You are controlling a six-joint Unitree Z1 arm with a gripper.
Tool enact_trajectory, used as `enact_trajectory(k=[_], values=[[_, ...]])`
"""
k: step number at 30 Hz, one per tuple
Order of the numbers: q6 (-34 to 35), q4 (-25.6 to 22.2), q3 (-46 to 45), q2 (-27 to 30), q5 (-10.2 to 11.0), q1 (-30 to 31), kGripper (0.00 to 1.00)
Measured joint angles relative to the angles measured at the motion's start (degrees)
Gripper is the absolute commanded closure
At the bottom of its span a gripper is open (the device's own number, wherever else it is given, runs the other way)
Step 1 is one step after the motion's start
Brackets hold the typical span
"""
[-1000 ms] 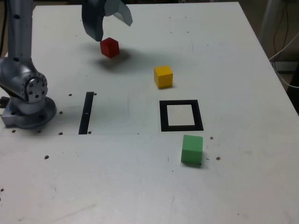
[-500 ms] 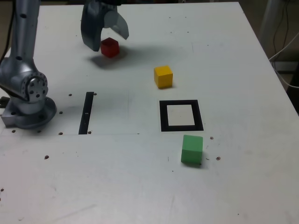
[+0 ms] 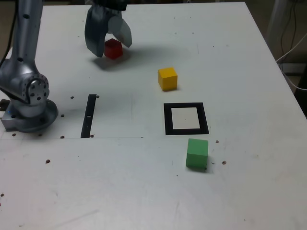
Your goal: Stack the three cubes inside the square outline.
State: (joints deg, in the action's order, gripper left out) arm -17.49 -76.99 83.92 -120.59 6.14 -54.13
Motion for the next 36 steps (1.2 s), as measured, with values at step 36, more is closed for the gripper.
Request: enact_trajectory(k=[36], values=[[-1.01, 0.09, 2.49, -0.11, 0.41, 0.00, 0.66]])
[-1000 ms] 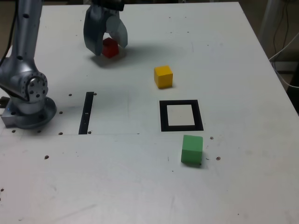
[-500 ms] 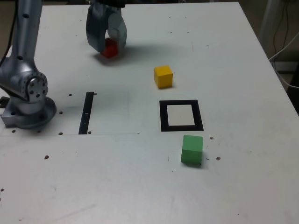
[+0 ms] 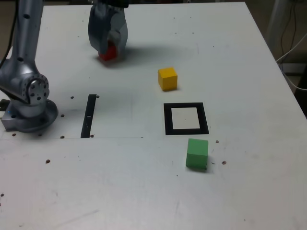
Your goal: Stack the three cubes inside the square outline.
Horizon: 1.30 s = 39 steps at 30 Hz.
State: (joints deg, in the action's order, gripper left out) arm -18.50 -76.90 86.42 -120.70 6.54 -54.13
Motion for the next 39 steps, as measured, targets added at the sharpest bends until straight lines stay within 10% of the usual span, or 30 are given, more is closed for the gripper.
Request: enact_trajectory(k=[17, 39], values=[[-1.04, -3.51, 1.76, 4.21, 0.31, 5.05, 0.66], [5.24, -9.69, 4.46, 12.36, -3.70, 31.82, 0.66]])
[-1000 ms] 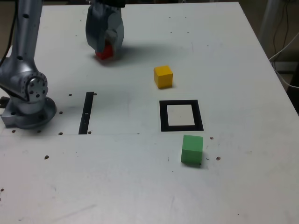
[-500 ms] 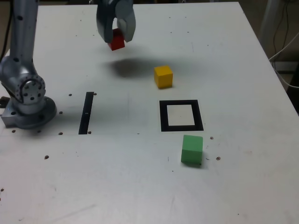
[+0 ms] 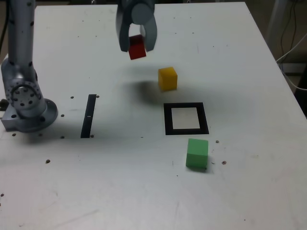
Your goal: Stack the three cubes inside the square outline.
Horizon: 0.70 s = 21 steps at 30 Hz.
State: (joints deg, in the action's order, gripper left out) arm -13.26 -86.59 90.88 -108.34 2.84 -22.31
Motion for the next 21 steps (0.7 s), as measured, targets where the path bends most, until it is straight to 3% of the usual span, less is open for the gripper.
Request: enact_trajectory(k=[9, 21], values=[[4.96, -1.99, 4.32, -0.70, -0.88, 10.16, 0.66], [9.72, -4.25, 11.47, -8.40, -2.62, 19.18, 0.66]])
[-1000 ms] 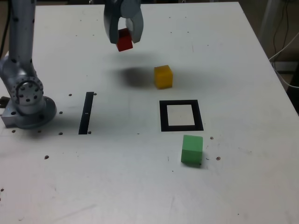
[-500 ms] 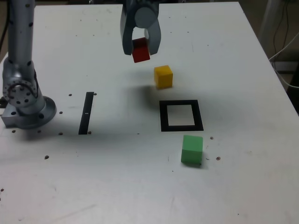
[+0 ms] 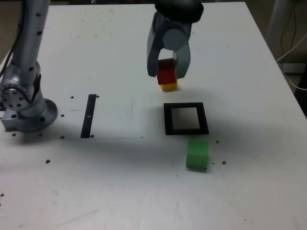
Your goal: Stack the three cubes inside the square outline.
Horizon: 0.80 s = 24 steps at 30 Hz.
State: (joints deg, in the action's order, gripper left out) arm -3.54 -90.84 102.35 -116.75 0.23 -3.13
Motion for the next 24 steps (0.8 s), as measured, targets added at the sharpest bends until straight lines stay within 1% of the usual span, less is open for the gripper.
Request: enact_trajectory(k=[4, 7, 11, 19, 24], values=[[0.85, -0.03, 1.34, -2.40, -1.31, 1.66, 0.66], [1.35, 0.05, 1.84, -3.59, -1.95, 1.71, 0.66], [1.67, 0.25, 2.46, -4.81, -2.31, 2.55, 0.66], [2.24, 1.28, 3.37, -9.02, -3.62, 3.99, 0.66], [2.30, 1.70, 3.66, -10.59, -3.96, 4.08, 0.66]])
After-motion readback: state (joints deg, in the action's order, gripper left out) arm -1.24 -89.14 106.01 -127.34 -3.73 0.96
